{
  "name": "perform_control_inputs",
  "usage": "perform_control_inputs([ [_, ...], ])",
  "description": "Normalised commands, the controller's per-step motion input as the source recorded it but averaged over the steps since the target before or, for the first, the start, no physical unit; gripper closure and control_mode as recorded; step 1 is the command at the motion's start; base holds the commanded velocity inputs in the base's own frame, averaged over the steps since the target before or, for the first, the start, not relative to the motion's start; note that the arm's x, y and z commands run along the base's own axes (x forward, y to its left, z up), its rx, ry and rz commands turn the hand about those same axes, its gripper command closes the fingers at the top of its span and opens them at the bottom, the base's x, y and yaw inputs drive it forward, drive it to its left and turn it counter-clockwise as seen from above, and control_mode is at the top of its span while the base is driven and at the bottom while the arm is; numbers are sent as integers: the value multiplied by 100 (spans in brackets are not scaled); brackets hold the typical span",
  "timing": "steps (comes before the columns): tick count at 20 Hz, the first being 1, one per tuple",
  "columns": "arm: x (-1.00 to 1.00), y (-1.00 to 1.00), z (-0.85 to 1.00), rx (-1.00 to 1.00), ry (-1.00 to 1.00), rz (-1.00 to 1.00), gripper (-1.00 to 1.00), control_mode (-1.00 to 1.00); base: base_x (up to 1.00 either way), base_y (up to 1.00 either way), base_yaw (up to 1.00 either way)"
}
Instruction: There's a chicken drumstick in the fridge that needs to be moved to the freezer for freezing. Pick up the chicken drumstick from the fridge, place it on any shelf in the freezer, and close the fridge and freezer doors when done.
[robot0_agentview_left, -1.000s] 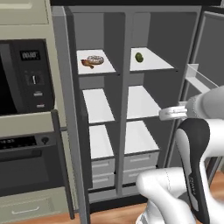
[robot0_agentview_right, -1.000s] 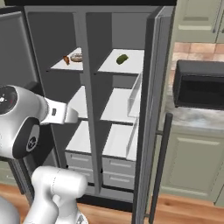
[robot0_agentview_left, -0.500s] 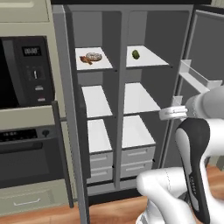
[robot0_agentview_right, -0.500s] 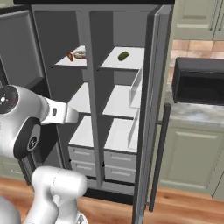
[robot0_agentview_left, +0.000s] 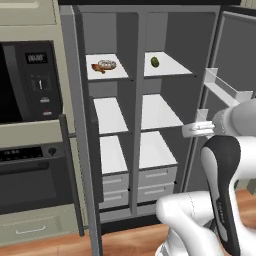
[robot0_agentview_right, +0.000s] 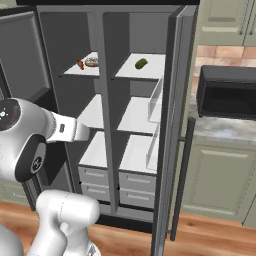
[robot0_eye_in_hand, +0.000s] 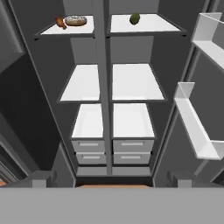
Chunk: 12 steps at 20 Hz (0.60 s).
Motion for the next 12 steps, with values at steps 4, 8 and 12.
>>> perform_control_inputs([
  [4,-19,-1,19,0,-15,0,-100,-100,0,0,0],
  [8,-55,-12,10,0,-35,0,-100,-100,0,0,0],
  [12,-66,-30,16,0,-42,0,-100,-100,0,0,0],
])
